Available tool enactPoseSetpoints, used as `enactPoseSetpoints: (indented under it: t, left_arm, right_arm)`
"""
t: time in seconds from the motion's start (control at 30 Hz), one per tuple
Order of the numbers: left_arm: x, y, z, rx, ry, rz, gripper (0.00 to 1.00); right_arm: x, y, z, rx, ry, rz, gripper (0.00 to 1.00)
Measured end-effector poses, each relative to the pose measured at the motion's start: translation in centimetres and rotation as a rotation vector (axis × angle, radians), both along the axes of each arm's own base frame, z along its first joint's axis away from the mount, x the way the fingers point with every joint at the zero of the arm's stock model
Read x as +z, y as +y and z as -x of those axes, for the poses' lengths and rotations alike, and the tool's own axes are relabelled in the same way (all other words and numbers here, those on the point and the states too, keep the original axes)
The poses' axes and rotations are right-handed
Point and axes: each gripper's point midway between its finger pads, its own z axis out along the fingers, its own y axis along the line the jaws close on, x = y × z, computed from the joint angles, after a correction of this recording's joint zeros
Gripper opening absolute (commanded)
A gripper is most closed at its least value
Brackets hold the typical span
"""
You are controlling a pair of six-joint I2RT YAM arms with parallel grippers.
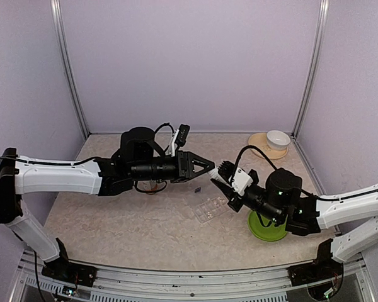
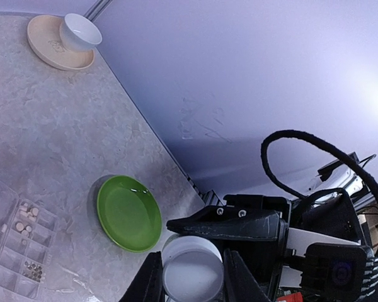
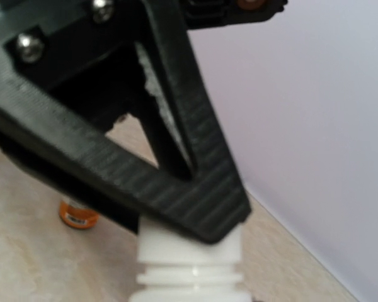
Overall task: Sort the pills into containers
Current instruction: Screw the lid of the pill bottle onto the pill bottle.
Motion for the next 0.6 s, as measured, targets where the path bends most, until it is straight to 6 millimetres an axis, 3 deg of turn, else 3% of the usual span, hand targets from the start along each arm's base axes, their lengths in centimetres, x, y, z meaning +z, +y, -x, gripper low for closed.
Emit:
enactPoseSetpoints:
  t: [0.27, 0.6]
  left_arm:
    - [0.3, 0.0, 0.2, -0.010, -0.019, 0.021, 0.25]
    - [2.3, -0.2, 1.4, -0.087, -0.132, 0.112, 0.24]
  right_arm:
    - [0.2, 0.0, 0.2, -0.013, -0.007, 0.001, 0.00]
    - [2.1, -0.1, 1.7, 0.067, 0.069, -0.120, 0.00]
